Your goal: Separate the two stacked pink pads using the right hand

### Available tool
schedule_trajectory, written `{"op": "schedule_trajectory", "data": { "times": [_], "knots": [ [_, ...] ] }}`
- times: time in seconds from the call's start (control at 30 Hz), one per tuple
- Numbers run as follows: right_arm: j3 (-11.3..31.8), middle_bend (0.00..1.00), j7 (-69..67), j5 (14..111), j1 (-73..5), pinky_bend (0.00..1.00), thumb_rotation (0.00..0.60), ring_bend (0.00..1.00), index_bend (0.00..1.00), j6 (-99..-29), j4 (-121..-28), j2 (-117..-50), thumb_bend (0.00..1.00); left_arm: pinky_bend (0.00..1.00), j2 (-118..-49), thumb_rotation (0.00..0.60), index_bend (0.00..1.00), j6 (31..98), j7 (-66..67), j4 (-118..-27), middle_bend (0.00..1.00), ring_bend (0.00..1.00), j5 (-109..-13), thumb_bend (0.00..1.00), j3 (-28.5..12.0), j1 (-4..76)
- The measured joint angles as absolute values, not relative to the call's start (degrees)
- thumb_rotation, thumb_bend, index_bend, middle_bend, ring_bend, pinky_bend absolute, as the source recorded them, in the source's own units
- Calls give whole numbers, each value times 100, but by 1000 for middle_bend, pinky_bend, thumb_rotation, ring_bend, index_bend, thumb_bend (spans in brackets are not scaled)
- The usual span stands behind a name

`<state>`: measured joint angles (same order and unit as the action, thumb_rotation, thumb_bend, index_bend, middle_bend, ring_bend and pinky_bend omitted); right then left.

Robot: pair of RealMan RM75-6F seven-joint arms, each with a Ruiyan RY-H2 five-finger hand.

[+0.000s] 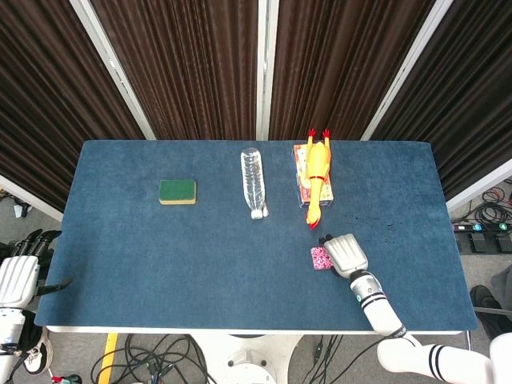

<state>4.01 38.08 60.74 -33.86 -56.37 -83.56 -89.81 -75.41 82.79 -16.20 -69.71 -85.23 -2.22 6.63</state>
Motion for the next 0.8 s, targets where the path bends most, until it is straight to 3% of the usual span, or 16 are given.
{"op": "schedule_trajectory", "data": {
  "times": [0.8],
  "knots": [
    [407, 408, 3737, 6164, -3433, 939, 600, 845, 413, -5848, -8594, -8891, 121, 177, -7541, 600, 163, 8257, -1679, -6962, 155, 79, -8537, 28, -218, 665]
  ]
}}
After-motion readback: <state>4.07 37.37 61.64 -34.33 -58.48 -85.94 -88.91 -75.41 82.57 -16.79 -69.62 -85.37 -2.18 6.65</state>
